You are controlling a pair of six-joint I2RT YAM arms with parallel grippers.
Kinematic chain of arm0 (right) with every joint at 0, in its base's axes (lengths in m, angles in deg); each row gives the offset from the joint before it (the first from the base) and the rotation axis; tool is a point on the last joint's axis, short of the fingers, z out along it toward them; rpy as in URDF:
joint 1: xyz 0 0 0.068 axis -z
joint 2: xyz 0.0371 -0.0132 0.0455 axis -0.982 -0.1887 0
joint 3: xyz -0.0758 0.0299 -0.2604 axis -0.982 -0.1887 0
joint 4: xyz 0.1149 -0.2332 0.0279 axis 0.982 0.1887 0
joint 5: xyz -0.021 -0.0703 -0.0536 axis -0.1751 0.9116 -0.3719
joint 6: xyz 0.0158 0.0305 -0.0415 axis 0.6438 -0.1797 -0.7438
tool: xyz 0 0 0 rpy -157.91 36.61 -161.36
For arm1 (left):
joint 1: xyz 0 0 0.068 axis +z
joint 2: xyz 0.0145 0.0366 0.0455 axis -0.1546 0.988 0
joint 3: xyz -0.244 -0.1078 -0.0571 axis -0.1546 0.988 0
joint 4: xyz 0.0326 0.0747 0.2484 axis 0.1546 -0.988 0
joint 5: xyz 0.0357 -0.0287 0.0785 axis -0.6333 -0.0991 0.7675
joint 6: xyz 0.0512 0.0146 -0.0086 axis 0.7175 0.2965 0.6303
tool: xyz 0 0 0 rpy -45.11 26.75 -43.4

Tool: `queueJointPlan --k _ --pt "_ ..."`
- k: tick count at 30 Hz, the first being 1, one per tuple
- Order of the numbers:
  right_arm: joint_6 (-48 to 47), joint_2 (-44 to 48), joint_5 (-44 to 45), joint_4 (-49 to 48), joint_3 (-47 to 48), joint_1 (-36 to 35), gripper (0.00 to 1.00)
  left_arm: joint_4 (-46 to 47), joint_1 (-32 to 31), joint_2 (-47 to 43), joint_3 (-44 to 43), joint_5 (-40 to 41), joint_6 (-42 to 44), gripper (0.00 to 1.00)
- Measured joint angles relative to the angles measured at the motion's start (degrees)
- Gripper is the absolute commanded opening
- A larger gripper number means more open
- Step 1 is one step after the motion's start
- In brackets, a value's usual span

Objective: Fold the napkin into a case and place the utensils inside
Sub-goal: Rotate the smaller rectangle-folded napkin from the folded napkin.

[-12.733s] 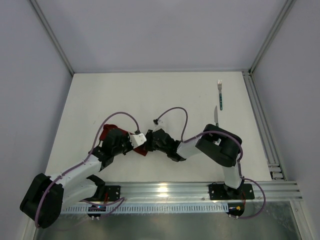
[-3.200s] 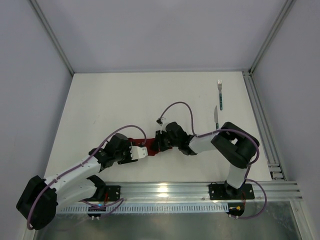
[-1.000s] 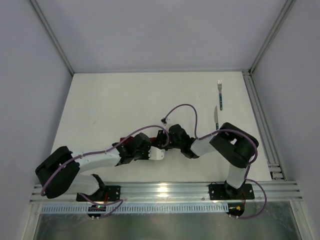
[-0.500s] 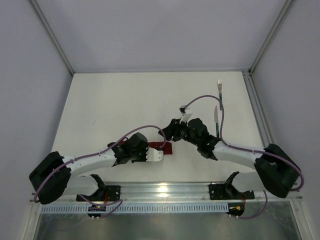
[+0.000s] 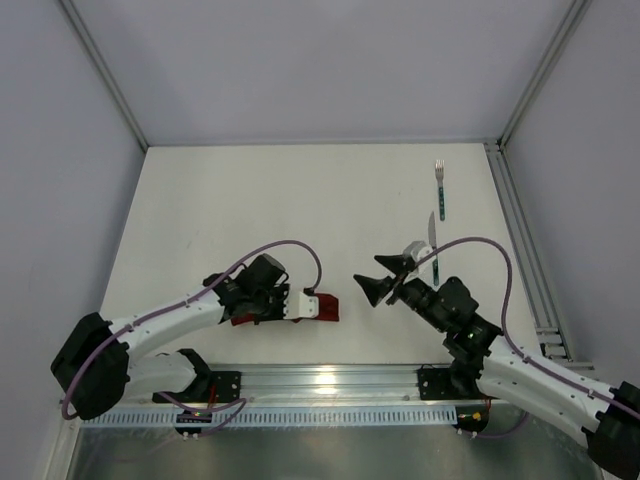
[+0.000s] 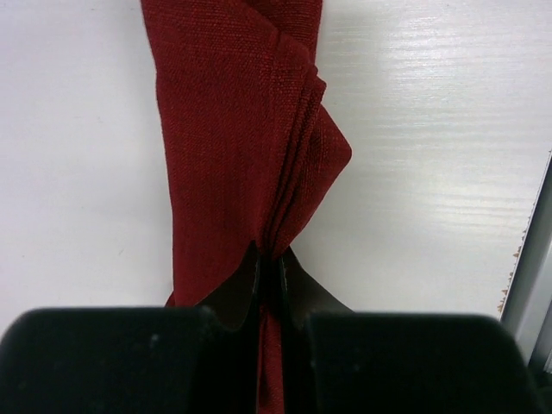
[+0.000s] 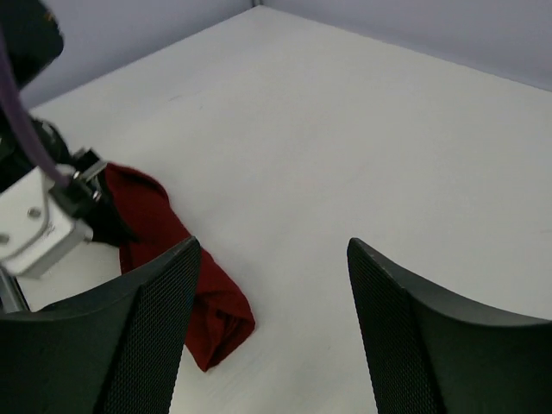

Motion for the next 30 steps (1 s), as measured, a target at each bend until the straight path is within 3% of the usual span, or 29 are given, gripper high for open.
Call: queueJointPlan --k 2,7,9,13,19,24,30 --pt "-6.1 -0.9 0.5 0.7 -0.2 -4.7 0.72 -1.6 0.9 0.0 -1.1 -0.9 0.6 0.0" --pt "-23.2 -6.7 7.9 5.9 2.6 -25.2 0.73 -4.9 3.5 -0.4 -3.7 -2.9 1.9 0.0" --pt "-28.8 -7.0 8.8 7.6 2.6 -29.1 0.74 -5.6 4.4 -0.8 -4.2 -3.4 2.1 0.0" --pt "-36.1 -11.5 11.5 6.9 2.6 -32.2 0.79 -6.9 5.2 -0.8 -4.3 -4.2 2.1 0.0" --pt "-43.0 -32.7 15.8 -7.6 2.0 -35.5 0.84 -8.0 5.2 -0.8 -4.4 -5.3 2.1 0.0" --pt "-44.3 -47.6 16.2 -19.5 3.3 -35.5 0.86 -8.8 5.2 -0.7 -4.8 -5.8 2.1 0.0" --pt "-44.1 -58.0 17.5 -30.3 6.1 -35.2 0.87 -9.0 5.2 -0.6 -5.2 -6.4 2.1 0.0"
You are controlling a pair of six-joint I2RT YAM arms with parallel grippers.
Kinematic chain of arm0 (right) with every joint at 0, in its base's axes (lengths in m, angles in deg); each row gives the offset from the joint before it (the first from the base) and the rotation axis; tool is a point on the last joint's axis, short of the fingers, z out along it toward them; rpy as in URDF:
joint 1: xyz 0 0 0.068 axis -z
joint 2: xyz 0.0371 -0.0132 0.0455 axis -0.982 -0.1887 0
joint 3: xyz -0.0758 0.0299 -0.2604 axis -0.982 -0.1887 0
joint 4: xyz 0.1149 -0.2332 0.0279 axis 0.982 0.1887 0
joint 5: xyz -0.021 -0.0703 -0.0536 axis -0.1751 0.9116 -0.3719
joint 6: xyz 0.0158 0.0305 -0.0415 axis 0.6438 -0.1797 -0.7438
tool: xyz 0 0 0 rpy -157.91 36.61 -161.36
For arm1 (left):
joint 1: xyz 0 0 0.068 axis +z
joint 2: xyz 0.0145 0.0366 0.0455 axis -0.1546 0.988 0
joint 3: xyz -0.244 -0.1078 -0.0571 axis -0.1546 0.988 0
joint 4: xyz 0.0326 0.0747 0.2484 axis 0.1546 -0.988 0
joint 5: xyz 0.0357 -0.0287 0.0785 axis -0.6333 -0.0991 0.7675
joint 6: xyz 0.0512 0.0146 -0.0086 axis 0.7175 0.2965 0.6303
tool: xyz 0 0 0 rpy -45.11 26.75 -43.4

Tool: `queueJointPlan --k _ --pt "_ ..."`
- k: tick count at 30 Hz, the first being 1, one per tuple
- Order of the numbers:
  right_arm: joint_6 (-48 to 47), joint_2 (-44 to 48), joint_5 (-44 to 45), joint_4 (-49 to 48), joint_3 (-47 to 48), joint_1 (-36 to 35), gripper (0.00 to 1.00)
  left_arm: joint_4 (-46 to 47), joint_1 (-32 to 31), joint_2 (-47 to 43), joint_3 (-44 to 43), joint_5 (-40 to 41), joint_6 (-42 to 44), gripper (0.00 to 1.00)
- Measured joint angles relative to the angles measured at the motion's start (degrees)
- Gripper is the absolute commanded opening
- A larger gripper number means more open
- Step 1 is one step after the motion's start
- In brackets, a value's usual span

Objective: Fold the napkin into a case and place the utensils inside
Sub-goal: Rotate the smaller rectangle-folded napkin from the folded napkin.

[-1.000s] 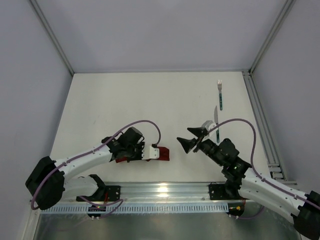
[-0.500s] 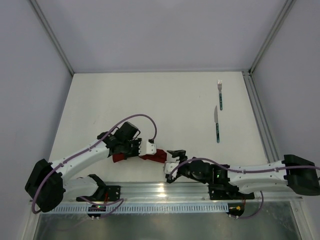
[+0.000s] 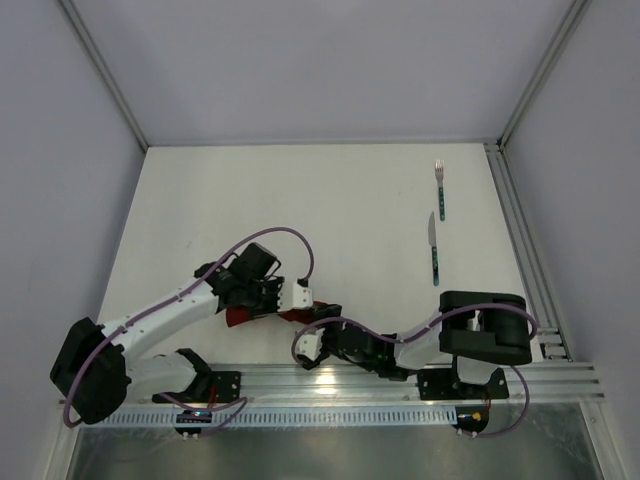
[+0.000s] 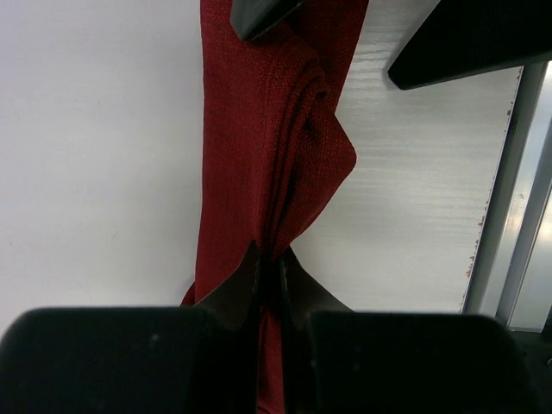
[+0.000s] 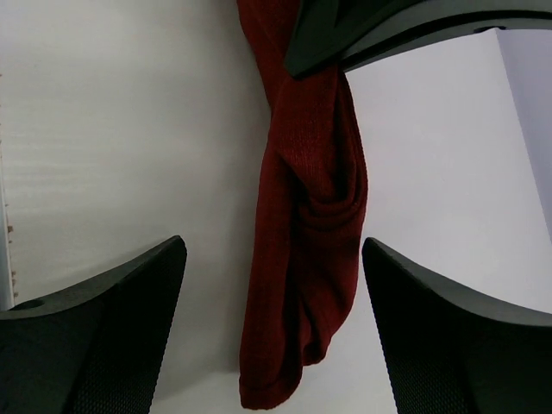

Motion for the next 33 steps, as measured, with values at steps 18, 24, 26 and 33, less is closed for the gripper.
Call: queueJointPlan --k 18,24,26,33 --pt "4.2 -9.2 -1.5 -4.4 5.2 4.9 0.29 -0.3 0.0 0.0 0.0 -0.4 0.0 0.0" --pt "7.2 -8.0 -4.0 -2.4 5.4 5.3 0.04 -0.9 0.0 0.0 0.0 -0.4 0.0 0.08" --pt "9.2 -6.5 -5.3 0.2 5.7 5.6 0.04 -1.2 0.0 0.0 0.0 -0.4 -0.2 0.17" --pt "15.7 -0.3 -17.9 10.3 6.3 10.1 0.04 -1.7 0.7 -2.0 -1.3 -0.4 -1.7 0.53"
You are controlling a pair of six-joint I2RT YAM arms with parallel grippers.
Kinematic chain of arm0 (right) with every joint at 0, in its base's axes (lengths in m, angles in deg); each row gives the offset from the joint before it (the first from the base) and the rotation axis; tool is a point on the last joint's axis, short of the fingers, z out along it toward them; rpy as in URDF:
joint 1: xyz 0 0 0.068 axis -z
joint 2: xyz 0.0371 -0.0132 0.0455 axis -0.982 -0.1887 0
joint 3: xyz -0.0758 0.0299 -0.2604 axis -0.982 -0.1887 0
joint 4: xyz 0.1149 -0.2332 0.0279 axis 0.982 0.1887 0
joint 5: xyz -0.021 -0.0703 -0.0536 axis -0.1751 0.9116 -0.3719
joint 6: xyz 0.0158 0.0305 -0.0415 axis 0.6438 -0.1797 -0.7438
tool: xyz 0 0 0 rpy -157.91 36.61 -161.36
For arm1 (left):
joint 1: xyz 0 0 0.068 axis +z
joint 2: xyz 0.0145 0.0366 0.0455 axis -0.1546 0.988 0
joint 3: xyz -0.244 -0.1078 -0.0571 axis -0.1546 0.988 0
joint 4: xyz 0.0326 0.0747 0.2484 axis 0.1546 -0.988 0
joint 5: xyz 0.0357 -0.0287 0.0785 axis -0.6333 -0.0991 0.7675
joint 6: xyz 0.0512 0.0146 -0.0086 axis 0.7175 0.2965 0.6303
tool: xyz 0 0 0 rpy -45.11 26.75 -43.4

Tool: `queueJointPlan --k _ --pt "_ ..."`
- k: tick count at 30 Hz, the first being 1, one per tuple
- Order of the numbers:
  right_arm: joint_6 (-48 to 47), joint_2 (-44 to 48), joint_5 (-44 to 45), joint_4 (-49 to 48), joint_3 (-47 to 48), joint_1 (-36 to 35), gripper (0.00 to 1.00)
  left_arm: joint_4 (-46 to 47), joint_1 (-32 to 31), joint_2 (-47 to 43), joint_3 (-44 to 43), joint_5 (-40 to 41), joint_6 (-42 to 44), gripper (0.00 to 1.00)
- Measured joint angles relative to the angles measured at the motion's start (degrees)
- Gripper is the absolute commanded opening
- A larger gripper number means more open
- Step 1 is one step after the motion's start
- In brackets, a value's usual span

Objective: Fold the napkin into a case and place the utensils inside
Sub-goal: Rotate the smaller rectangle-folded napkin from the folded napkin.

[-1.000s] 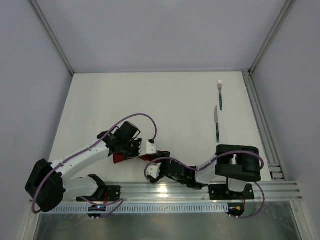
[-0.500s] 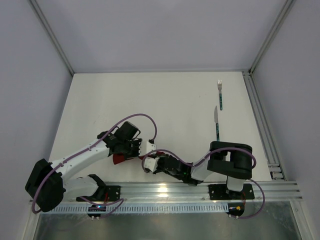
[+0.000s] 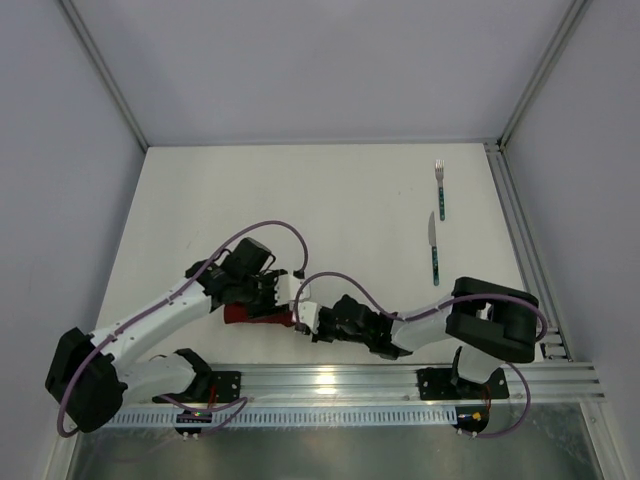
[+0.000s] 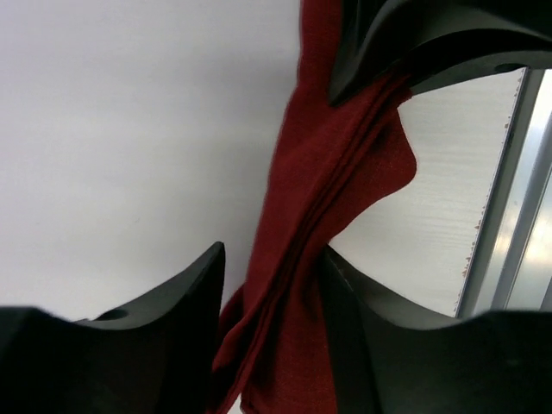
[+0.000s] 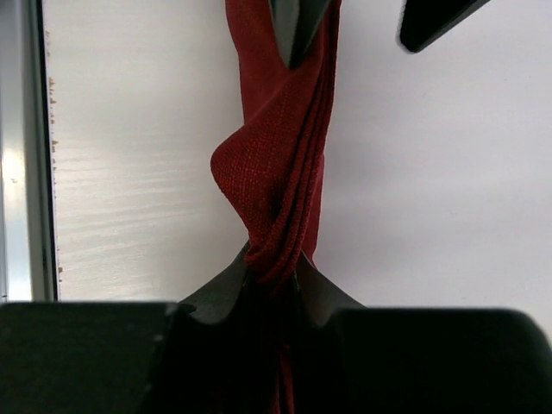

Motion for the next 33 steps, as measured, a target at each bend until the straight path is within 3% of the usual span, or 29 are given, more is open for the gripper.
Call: queueJointPlan --k 7,15,25,33 --pt "8.2 1.3 -12.7 7.5 3.8 7.2 0.04 -4.5 2.4 -4.2 -5.0 0.5 -0.3 0.67" --pt "22.8 -3.4 -28.8 13.0 9.6 18.7 0.04 -8.4 15.8 -4.9 -10.7 -2.4 -0.3 0.69" --pt "33.6 -11.0 -38.5 14.8 15.8 24.4 0.04 -16.8 20.0 -3.6 -10.9 -7.8 3.7 0.77" --pt "42.1 -17.4 -44.7 14.3 19.3 29.1 0.04 -14.9 24.8 -1.9 -10.9 -8.4 3.4 0.8"
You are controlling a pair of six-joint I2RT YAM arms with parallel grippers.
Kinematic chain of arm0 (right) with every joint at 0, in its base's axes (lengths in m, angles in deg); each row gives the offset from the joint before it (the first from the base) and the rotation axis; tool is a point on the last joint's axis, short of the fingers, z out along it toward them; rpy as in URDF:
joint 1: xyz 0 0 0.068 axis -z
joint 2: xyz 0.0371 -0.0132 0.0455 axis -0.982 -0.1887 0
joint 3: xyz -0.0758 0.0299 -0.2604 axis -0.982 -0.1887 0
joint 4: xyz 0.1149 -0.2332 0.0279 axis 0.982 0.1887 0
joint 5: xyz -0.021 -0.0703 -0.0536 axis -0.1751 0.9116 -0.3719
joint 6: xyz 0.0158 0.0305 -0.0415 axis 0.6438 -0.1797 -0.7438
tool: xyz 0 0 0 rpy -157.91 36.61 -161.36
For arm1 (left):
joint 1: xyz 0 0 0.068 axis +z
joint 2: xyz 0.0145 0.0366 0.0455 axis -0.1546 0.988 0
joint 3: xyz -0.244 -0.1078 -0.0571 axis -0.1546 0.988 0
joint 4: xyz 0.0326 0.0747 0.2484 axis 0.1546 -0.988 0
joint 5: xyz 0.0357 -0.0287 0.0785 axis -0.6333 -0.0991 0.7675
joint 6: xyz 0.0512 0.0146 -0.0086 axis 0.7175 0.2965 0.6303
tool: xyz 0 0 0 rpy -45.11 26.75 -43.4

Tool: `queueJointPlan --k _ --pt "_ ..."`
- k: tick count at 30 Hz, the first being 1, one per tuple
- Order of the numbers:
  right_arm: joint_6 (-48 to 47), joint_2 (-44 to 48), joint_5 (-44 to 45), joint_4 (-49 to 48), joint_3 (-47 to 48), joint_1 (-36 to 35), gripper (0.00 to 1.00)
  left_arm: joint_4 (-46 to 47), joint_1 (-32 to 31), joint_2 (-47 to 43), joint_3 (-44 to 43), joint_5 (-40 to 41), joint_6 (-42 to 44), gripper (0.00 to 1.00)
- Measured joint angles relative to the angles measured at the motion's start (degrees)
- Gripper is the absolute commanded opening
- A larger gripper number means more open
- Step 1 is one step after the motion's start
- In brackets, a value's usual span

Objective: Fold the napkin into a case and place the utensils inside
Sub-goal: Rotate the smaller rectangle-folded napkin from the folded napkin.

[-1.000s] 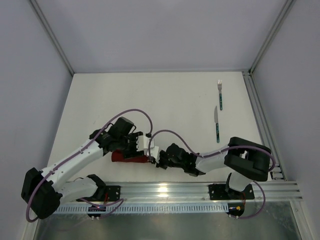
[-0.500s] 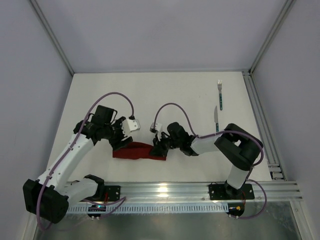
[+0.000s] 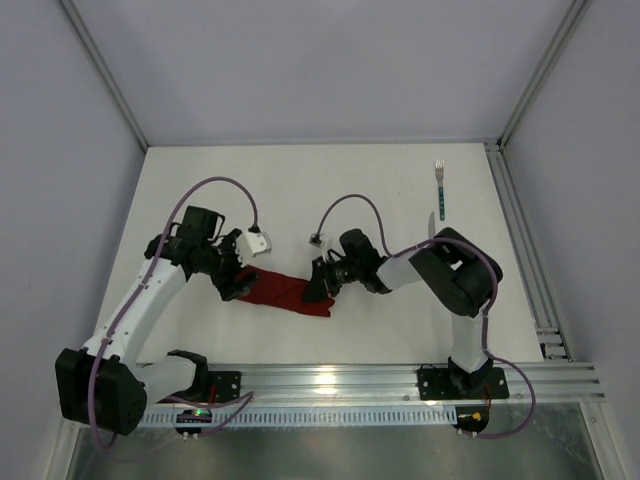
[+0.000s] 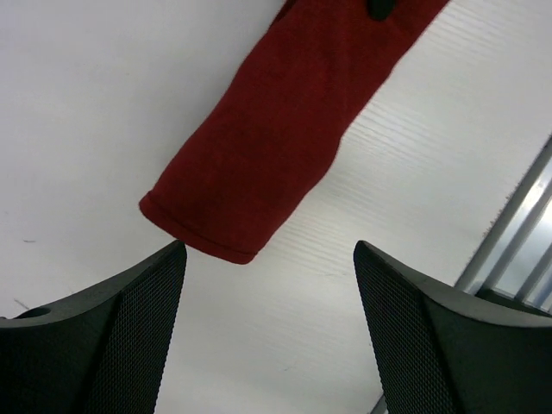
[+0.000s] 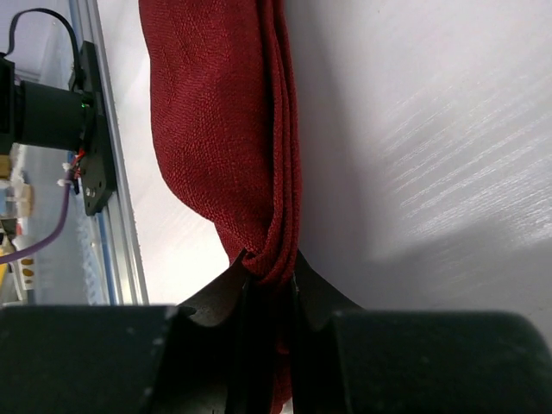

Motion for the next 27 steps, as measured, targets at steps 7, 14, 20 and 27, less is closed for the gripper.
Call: queueJointPlan --k 7,14,20,27 --pt "2.6 -1.0 -1.1 0.6 1.0 0.5 0.33 14.3 2.7 11.6 0.1 4.9 -8.0 0.72" --pt "0.5 2.8 3.9 5.6 3.5 0.0 0.81 23.0 2.8 19.3 2.3 7.6 -11.7 0.53" --pt "-3.5 8.4 17.4 14.8 4.0 0.0 0.99 25.9 2.8 20.6 5.5 9.2 -12.6 0.47" --pt "-7.8 17.0 30.9 24.6 3.0 0.4 0.99 28.1 2.8 19.1 7.4 10.4 -13.2 0.45"
